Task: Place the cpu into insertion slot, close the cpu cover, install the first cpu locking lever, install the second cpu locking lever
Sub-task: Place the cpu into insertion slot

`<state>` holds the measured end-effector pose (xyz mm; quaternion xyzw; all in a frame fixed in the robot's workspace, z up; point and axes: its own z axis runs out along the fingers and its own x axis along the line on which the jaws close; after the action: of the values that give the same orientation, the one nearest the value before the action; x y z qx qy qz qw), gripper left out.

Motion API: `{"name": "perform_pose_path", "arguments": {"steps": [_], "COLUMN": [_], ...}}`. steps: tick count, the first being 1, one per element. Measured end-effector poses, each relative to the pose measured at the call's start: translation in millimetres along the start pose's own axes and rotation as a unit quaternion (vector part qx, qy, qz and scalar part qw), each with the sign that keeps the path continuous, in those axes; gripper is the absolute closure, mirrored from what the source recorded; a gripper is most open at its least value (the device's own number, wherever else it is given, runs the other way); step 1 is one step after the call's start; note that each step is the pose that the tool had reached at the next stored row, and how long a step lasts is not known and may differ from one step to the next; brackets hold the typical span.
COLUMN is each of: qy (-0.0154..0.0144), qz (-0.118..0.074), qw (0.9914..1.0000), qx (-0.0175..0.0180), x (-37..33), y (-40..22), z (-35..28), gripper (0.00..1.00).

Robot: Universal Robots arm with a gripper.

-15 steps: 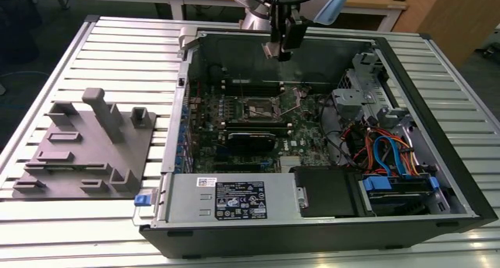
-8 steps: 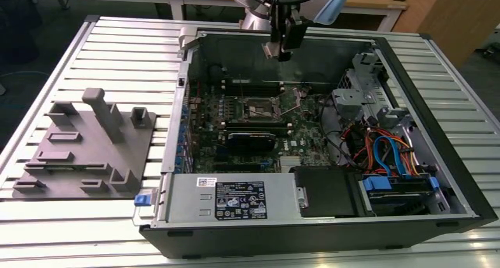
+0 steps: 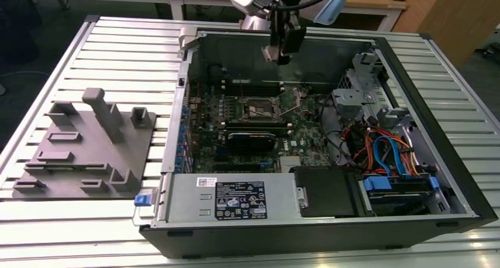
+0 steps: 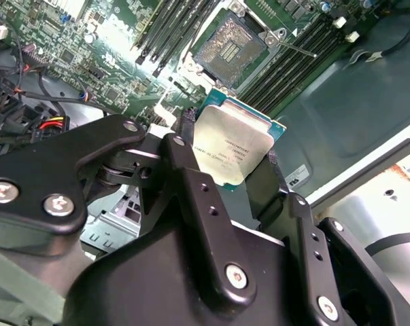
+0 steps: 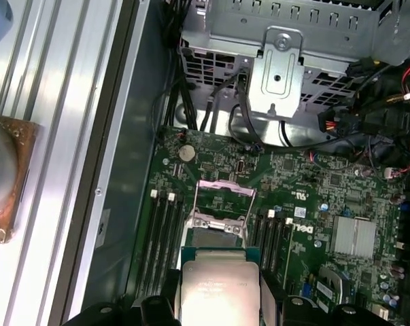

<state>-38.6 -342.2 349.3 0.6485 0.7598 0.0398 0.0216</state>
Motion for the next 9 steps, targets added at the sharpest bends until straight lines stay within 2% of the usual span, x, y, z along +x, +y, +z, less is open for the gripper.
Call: {"name": "perform_pose_path", "arguments": {"steps": [5,9], "qy": [-0.0023,-0.0028], "qz": [0.025,0.029], "qw": [0.99969,0.99957], "qx": [-0.0004,-0.0004], "x": [0.0,-0.1], "y": [-0.7,-0.9], "z": [8.5,10.6], "gripper": [0.46,0.46]}}
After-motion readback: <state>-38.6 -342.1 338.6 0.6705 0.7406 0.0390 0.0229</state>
